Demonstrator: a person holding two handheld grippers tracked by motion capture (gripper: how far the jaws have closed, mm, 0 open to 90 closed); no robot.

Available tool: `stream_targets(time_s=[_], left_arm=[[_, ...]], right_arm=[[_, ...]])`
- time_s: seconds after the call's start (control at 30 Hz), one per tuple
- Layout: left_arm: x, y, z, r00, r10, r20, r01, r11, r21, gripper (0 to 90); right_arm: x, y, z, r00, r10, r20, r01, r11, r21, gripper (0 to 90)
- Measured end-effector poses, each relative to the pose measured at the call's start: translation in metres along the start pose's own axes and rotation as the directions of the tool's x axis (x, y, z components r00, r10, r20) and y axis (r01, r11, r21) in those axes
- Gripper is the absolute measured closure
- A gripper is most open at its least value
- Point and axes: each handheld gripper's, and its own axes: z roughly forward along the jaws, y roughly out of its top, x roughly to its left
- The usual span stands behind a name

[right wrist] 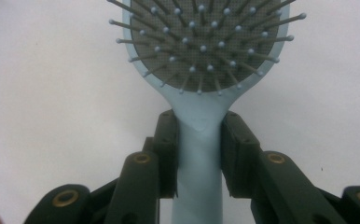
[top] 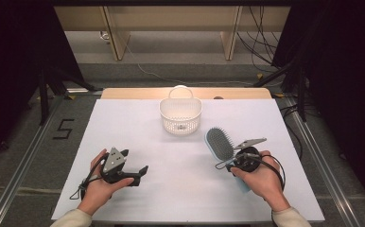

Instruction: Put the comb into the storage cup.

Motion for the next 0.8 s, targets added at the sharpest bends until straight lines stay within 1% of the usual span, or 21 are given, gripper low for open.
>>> stream_targets(time_s=[0.1,0.2,0.27,0.4,0.6,0.8], left_arm=[[-0.0001,0.0005,-0.0002,1.0,0.004,0.001,-0.004,1.0,-0.001,6.0],[0.0001,0.0004,-0.0004,1.0,0.0,-0.002,0.0,1.0,-0.002,6.0],[0.0004,0.0004,-0.0006,1.0,0.002,-0.003,-0.002,1.0,-0.002,6.0],[0.0007,0.0001,-0.0012,1.0,-0.002,-0.005,0.001,1.0,-0.003,6.0],[0.0011,0.0001,-0.0012,1.0,0.0,-0.008,0.0,1.0,-0.004,6.0],[0.0005,0.0005,-0.0011,1.0,0.003,-0.006,-0.003,1.0,-0.003,6.0]], right_arm=[[-0.0007,0.0005,0.0002,1.0,0.003,0.001,-0.003,1.0,-0.017,70.7],[-0.0013,0.0007,-0.0002,0.9999,0.01,0.002,-0.01,0.999,-0.038,70.7],[-0.0022,0.001,-0.0006,0.9999,0.017,0.001,-0.016,0.998,-0.063,70.6],[-0.0051,0.0007,0.001,0.9999,0.009,0.004,-0.009,0.994,-0.106,70.6],[-0.0079,0.0004,0.0014,0.9998,0.016,0.015,-0.013,0.99,-0.139,70.6],[-0.0083,0.0007,0.0,0.9996,0.024,0.018,-0.021,0.987,-0.161,70.6]])
